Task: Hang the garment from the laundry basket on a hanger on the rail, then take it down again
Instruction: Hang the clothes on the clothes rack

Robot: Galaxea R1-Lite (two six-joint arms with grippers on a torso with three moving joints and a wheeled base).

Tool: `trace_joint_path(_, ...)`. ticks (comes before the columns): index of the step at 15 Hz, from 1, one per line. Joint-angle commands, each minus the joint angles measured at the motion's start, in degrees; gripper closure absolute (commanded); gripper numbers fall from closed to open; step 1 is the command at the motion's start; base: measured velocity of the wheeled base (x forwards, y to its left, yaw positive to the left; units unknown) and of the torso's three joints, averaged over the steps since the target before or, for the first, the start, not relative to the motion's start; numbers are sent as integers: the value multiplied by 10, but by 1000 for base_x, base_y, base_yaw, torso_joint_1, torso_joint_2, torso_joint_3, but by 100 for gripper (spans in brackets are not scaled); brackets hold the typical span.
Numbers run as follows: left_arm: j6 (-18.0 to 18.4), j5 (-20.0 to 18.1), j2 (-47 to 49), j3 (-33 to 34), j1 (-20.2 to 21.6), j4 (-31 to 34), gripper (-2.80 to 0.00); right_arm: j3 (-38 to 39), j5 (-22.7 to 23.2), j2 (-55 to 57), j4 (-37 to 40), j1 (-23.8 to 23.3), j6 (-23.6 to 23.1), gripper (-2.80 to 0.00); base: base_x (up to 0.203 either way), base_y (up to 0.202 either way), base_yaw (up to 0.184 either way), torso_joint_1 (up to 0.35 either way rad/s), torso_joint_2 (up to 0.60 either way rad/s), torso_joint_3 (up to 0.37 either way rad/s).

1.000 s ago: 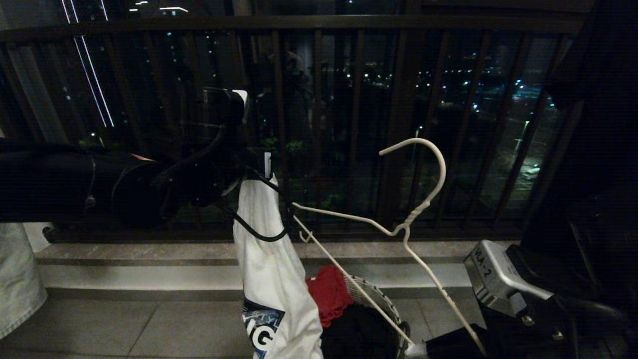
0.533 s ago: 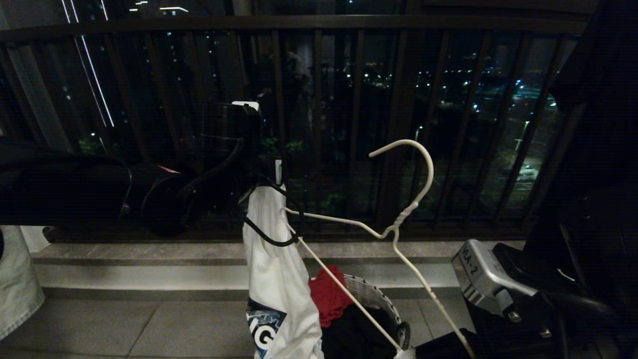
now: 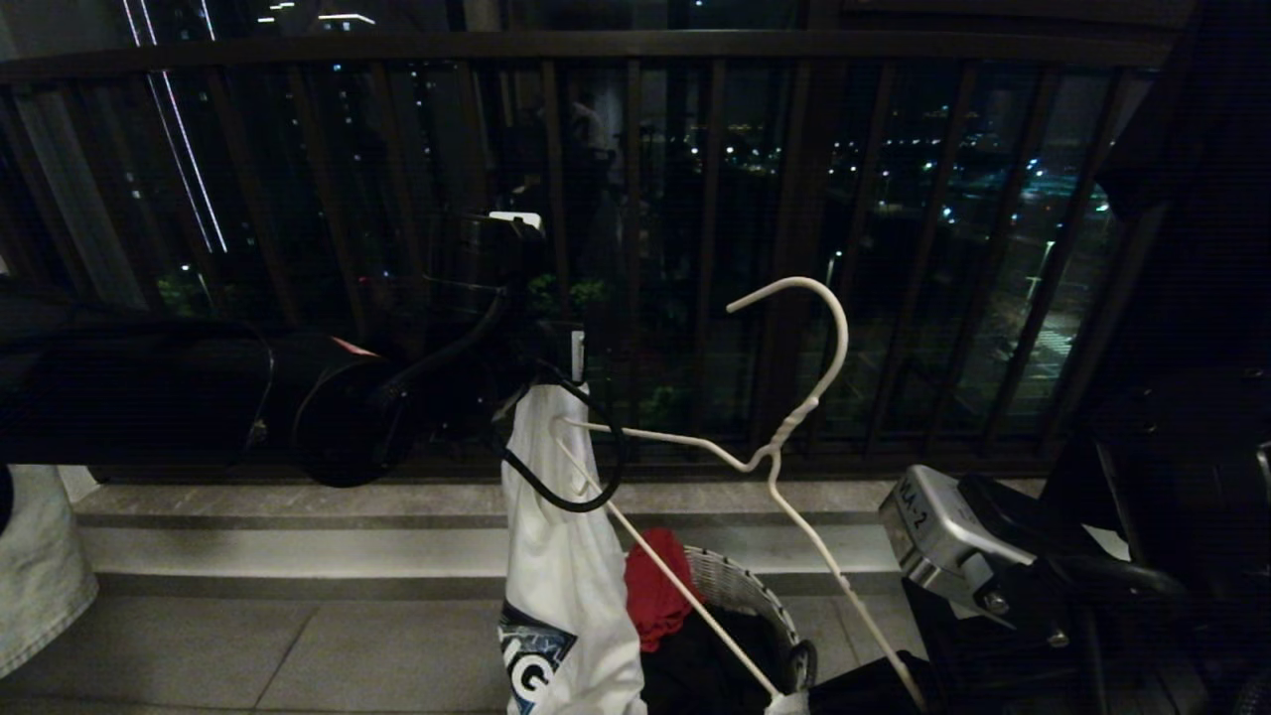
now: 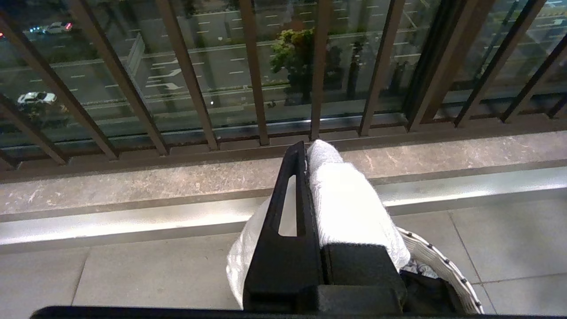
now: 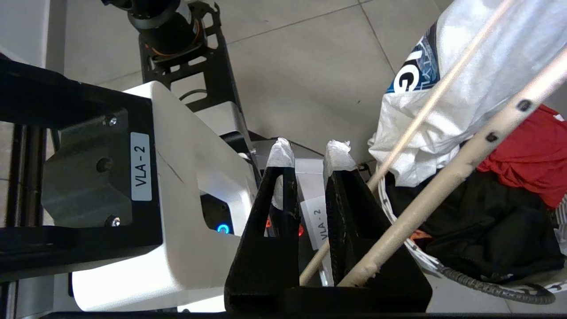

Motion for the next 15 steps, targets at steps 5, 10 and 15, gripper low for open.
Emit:
trace_joint_path(5, -1, 2, -15, 13, -21, 8, 0, -1, 0, 10, -37, 2, 39, 0, 0, 0, 0, 0, 0, 0)
trace_joint_path(10, -1, 2, -42, 18, -36, 37, 0, -1, -3, 17, -46, 1, 42, 0, 0, 0, 0, 0, 0, 0)
trace_joint_path(15, 1, 4, -60, 26, -48, 50, 0, -2, -6, 18, -52, -9, 41, 0, 0, 0, 0, 0, 0, 0)
